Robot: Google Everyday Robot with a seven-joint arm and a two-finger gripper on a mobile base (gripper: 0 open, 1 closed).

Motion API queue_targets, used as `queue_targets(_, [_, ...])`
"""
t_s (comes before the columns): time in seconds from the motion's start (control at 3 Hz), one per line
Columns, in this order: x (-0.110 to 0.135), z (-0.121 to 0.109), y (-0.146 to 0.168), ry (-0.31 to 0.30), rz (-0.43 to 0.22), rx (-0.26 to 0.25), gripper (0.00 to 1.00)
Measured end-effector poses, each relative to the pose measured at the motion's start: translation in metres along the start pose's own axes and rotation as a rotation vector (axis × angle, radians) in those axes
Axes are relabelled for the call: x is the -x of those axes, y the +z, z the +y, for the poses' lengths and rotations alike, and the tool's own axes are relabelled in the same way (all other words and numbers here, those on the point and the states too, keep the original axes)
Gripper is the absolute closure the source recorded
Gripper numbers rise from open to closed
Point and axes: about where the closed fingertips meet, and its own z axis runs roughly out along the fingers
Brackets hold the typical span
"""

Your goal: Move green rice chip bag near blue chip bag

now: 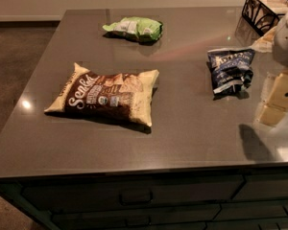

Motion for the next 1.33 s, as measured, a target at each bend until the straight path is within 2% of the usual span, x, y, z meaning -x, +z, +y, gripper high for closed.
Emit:
queue_targets(0.33, [0.0, 0.0, 0.0, 0.0, 0.0, 0.0, 0.0])
queue_targets(0.67, [0.009, -0.013, 0.007, 0.045, -0.024, -0.002, 0.0])
queue_targets(1.33, [0.037, -0.074, 0.036, 0.217, -0.118, -0.053, 0.0])
